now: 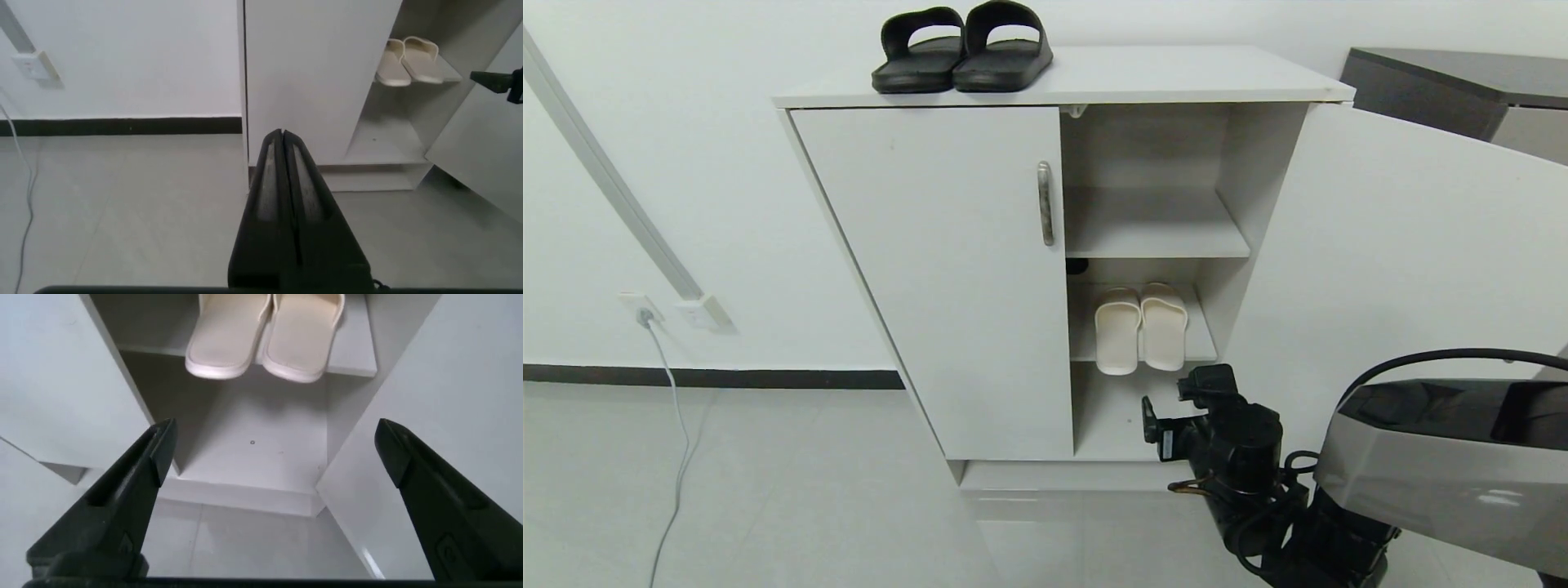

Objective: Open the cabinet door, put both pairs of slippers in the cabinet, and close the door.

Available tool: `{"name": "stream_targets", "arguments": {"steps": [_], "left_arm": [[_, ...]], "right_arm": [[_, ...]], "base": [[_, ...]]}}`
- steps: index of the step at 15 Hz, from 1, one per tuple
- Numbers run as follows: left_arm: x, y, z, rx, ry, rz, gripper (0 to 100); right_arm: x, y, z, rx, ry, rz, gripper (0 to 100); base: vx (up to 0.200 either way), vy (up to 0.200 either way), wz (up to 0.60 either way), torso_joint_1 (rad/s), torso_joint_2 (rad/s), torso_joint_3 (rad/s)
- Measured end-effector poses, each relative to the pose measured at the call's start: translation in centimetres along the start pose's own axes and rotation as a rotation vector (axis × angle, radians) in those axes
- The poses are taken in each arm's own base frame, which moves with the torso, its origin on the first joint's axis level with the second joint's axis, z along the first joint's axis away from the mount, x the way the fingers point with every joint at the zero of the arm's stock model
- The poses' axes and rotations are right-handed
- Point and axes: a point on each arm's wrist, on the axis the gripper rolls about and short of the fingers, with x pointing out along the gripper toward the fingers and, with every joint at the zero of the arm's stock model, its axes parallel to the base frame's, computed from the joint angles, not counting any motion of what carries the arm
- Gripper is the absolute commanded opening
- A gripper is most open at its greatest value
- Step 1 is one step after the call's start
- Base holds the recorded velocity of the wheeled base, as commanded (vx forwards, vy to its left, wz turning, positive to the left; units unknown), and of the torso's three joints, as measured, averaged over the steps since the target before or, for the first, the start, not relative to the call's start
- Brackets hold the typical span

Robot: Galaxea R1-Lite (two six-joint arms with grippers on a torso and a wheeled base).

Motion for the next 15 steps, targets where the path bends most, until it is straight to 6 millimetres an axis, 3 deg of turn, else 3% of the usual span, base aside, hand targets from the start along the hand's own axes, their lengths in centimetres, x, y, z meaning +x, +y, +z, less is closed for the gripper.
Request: {"name": "stream_targets", "arguments": {"steps": [4, 15], "left_arm": [[0.00, 0.00, -0.01, 0.000, 0.001, 0.000, 0], [0.00, 0.00, 0.00, 0.003, 0.000, 0.000, 0]], "right_arm": [[-0.01, 0.00, 0.25, -0.010, -0.018, 0.000, 100], [-0.29, -0.08, 0.11, -0.019, -0.016, 0.004, 100]], "base": [[0.000, 0.000, 0.00, 0.001, 0.00, 0.026], [0.000, 0.000, 0.00, 0.003, 0.00, 0.147]]}}
